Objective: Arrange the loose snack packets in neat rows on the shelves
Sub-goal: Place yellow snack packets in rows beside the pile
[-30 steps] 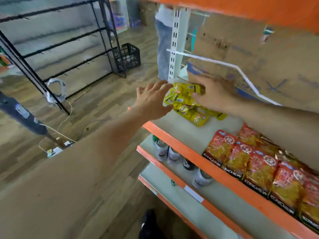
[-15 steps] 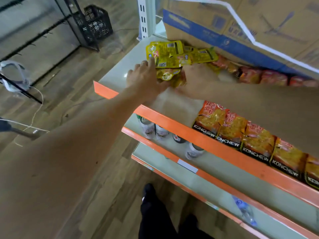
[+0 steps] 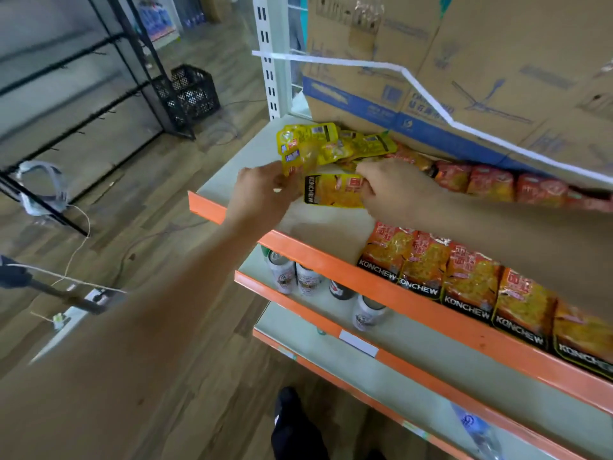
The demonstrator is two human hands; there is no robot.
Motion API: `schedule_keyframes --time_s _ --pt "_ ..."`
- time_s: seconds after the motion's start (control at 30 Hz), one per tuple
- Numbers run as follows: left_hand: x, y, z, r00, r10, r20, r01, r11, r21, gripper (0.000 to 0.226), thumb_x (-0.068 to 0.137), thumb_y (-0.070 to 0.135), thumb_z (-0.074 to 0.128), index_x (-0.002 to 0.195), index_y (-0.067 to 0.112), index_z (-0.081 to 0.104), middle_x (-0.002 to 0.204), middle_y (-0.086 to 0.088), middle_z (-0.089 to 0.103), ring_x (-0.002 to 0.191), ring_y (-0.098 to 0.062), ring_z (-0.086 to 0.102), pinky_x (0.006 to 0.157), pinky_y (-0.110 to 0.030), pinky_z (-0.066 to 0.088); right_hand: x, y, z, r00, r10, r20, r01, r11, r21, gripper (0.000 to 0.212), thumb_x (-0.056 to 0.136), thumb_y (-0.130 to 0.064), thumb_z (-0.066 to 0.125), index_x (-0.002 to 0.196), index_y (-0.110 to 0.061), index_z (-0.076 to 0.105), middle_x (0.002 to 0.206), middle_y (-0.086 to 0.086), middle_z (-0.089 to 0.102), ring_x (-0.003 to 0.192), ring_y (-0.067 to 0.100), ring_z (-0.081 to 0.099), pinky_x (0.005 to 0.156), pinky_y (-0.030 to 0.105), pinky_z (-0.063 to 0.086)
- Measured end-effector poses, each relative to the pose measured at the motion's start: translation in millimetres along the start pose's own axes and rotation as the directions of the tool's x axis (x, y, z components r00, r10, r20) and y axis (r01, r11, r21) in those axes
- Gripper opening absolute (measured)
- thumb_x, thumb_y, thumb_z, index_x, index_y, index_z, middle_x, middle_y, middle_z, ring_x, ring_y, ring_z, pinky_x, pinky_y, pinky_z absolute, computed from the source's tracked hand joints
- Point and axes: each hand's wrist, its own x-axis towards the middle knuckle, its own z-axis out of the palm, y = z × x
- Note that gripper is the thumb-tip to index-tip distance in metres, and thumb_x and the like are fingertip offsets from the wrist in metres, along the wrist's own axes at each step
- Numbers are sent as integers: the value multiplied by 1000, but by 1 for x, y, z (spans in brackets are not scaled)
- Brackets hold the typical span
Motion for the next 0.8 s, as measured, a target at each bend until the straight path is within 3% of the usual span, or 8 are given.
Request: schedule_keyframes --time_s 0.07,0.13,0.23,0.3,0.37,0.5,0.67,0.8 --pt "-8 10 -8 997 -76 20 77 994 -71 23 94 22 61 84 3 70 77 -8 73 66 -4 63 61 -7 41 -9 -2 -14 997 60 -41 -54 990 131 29 93 -18 41 65 -19 33 62 4 43 62 24 54 55 33 42" --pt "-14 19 -17 982 -186 44 191 948 -255 23 90 29 59 84 10 69 77 -7 72 65 -10 64 68 -23 54 -19 -7 -30 989 143 -29 -128 946 298 37 96 -14 41 59 -13 34 54 2 41 43 5 48 43 22 32" --pt "-26 45 -40 948 -314 46 291 803 -520 15 97 20 56 89 17 68 79 2 73 77 -20 72 73 -47 62 -33 -17 -51 985 171 -34 -134 868 479 47 100 -29 40 58 -8 43 53 9 46 48 12 49 53 28 40" --pt "-36 68 -57 947 -321 14 264 752 -604 19 101 10 51 93 16 67 76 6 72 73 -15 72 71 -44 63 -41 -29 -64 981 193 -34 -141 815 563 62 99 -54 39 72 -3 61 67 19 61 68 29 62 75 42 52" --pt "-49 89 -79 945 -324 -34 220 712 -667 19 101 9 50 94 15 67 78 4 71 75 -17 71 68 -40 62 -50 -42 -75 983 177 -40 -105 732 673 66 92 -70 40 79 -12 70 64 10 66 71 29 67 79 41 56" --pt "-78 113 -125 912 -349 -214 97 692 -715 10 87 24 57 85 20 66 80 -2 64 83 -26 60 78 -45 53 -80 -71 -103 993 -23 -119 109 597 795 58 98 -51 51 85 4 61 57 3 52 52 14 52 54 26 44" --pt "-108 154 -172 828 -382 -410 -58 670 -740 24 98 24 57 74 22 59 64 11 57 62 -9 55 69 -32 51 -121 -105 -143 950 -201 -239 305 441 844 32 90 -43 57 85 -12 62 70 2 51 65 21 55 61 48 52" --pt "-108 196 -198 796 -314 -517 -153 722 -674 27 104 23 51 77 22 53 57 17 57 52 2 51 54 -20 52 -139 -125 -190 899 -171 -403 437 382 814 24 92 -38 59 85 -15 61 65 -7 55 62 10 57 60 40 57"
